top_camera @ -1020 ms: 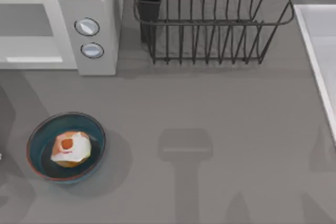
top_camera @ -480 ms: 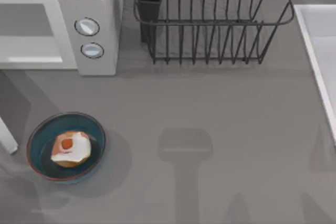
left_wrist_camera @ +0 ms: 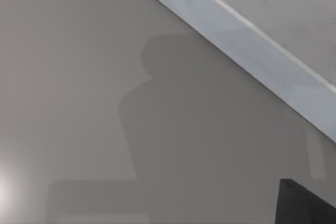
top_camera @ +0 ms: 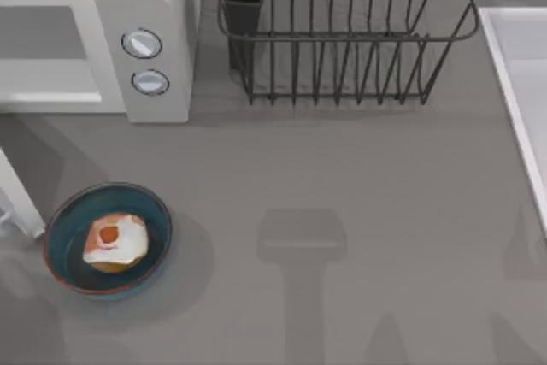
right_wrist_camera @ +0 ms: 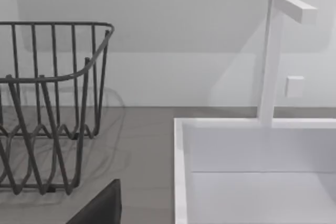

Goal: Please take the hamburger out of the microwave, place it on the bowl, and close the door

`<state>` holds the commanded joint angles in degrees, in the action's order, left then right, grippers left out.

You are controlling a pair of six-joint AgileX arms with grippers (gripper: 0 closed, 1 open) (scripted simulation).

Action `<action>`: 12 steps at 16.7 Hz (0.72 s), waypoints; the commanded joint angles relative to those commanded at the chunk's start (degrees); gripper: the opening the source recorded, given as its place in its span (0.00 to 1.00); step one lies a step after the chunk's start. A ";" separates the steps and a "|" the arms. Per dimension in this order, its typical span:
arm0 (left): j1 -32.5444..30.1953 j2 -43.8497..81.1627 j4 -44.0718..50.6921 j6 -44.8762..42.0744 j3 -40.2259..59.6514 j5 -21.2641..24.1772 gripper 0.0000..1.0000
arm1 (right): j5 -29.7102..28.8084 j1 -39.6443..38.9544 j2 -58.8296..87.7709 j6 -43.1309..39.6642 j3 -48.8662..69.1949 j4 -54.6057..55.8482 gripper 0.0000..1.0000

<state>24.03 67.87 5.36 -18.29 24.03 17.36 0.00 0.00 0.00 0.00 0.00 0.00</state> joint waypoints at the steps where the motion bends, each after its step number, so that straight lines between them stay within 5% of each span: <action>1: -3.09 -0.84 -0.07 2.12 -0.52 -1.94 0.00 | 0.00 0.00 0.00 0.00 0.00 0.00 1.00; 7: -21.98 -6.90 -0.58 15.61 -4.05 -14.12 0.00 | 0.00 0.00 0.00 0.00 0.00 0.00 1.00; 12: -24.28 -8.09 -0.68 17.83 -4.71 -16.24 0.00 | 0.00 0.00 0.00 0.00 0.00 0.00 1.00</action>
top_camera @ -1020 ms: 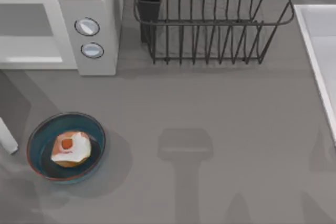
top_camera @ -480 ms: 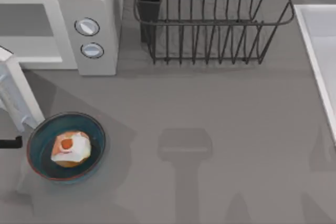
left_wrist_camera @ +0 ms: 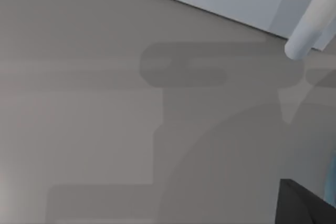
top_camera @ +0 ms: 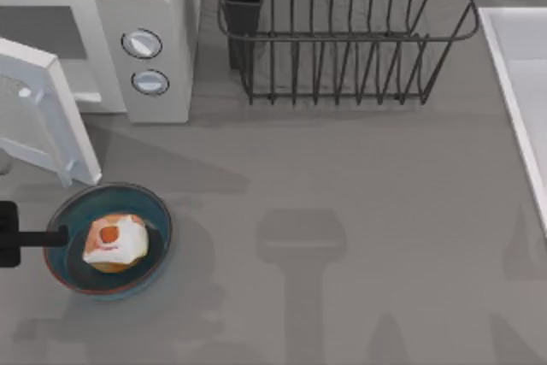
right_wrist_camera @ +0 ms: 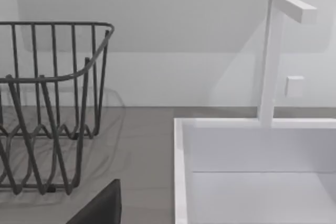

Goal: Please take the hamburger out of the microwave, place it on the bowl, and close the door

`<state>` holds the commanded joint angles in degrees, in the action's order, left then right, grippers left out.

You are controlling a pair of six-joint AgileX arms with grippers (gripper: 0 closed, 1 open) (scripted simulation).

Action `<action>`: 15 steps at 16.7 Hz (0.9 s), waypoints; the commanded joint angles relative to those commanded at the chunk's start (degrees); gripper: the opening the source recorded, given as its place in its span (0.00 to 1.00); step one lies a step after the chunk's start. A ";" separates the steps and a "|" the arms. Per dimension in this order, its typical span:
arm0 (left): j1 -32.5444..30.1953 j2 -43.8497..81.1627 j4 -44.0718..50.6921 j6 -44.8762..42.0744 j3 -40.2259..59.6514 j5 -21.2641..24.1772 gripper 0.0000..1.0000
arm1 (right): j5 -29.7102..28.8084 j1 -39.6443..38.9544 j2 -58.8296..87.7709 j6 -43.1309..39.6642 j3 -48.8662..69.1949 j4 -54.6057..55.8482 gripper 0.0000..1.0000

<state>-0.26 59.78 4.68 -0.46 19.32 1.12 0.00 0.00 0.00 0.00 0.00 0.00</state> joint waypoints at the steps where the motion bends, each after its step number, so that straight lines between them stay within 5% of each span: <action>1: 0.21 0.26 0.02 -0.04 0.23 0.23 0.00 | 0.00 0.00 0.00 0.00 0.00 0.00 1.00; 15: -0.43 29.62 -12.18 0.01 17.37 0.01 0.00 | 0.00 0.00 0.00 0.00 0.00 0.00 1.00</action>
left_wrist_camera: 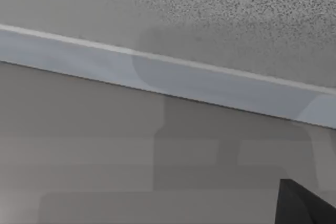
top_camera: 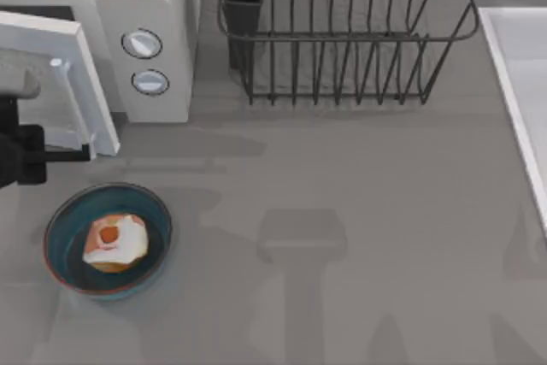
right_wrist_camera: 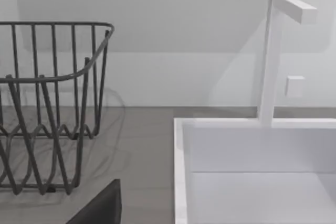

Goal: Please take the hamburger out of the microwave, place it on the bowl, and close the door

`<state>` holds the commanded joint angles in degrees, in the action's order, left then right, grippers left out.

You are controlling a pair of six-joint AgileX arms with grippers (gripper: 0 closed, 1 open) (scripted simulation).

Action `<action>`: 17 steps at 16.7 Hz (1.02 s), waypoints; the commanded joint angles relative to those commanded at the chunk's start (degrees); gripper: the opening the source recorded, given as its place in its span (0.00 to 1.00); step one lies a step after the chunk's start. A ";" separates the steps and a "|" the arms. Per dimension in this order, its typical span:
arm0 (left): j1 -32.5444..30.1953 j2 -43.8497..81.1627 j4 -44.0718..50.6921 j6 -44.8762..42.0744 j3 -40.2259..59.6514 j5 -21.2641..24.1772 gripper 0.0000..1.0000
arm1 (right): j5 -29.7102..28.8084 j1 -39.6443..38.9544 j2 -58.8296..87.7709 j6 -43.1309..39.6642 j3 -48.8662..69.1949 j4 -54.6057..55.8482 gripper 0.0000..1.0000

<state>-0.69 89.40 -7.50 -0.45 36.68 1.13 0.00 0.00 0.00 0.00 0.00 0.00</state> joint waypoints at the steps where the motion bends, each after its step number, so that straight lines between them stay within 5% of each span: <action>1: 0.00 0.04 -0.02 0.00 0.03 0.00 0.00 | 0.00 0.00 0.00 0.00 0.00 0.00 1.00; 7: 0.14 2.10 0.32 0.01 2.11 -0.01 0.00 | 0.00 0.00 0.00 0.00 0.00 0.00 1.00; 17: -0.25 20.83 1.90 0.12 22.66 -0.05 0.00 | 0.00 0.00 0.00 0.00 0.00 0.00 1.00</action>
